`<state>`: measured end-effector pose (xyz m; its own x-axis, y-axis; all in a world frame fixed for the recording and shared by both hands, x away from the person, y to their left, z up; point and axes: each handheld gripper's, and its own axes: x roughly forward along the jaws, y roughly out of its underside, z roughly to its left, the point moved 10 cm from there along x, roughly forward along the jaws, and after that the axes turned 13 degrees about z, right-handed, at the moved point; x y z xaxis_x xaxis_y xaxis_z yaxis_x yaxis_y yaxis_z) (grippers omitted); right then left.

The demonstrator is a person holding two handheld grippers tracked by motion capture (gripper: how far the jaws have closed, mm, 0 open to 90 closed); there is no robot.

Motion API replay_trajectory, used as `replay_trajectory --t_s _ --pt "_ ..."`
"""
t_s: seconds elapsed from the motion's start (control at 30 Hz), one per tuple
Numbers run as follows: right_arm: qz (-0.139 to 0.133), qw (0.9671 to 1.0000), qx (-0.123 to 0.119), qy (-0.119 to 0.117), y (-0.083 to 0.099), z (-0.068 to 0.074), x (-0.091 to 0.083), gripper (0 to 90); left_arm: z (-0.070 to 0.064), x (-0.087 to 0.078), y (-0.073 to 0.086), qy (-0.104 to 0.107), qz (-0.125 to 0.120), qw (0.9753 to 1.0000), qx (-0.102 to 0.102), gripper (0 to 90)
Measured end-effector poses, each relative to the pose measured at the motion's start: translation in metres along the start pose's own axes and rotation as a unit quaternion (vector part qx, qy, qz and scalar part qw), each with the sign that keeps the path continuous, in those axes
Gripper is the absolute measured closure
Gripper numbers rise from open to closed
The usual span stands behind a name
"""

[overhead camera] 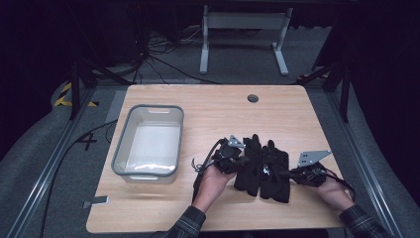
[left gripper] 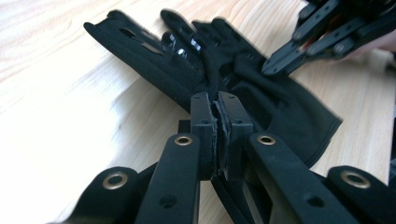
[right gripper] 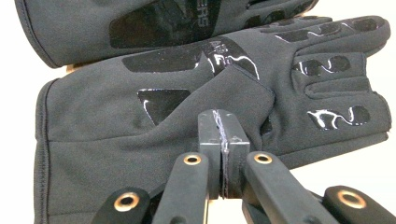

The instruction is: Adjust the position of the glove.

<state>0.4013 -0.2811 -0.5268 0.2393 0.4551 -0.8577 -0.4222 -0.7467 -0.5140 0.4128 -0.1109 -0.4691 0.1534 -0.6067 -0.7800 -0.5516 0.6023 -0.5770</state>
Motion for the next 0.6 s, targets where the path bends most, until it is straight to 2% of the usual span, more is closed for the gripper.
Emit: replay_trajectory --t_s 0.27,0.33,0.47,0.6 --pt "-0.003 0.9999 -0.013 -0.004 -0.016 0.001 0.010 90.0 -0.010 -0.001 -0.016 0.012 -0.008 0.9998 0.014 86.2" --pt "-0.005 0.9999 -0.010 -0.010 -0.019 0.001 0.012 90.0 -0.012 0.002 -0.019 0.015 -0.004 0.9997 0.019 86.2" --pt "-0.002 0.9999 -0.016 -0.007 -0.024 0.003 0.016 90.0 -0.018 0.009 -0.024 0.022 0.004 0.9994 0.027 86.2" --pt "-0.002 0.9998 -0.020 -0.004 -0.026 0.004 0.016 90.0 -0.021 0.015 -0.027 0.020 0.010 0.9992 0.033 86.2"
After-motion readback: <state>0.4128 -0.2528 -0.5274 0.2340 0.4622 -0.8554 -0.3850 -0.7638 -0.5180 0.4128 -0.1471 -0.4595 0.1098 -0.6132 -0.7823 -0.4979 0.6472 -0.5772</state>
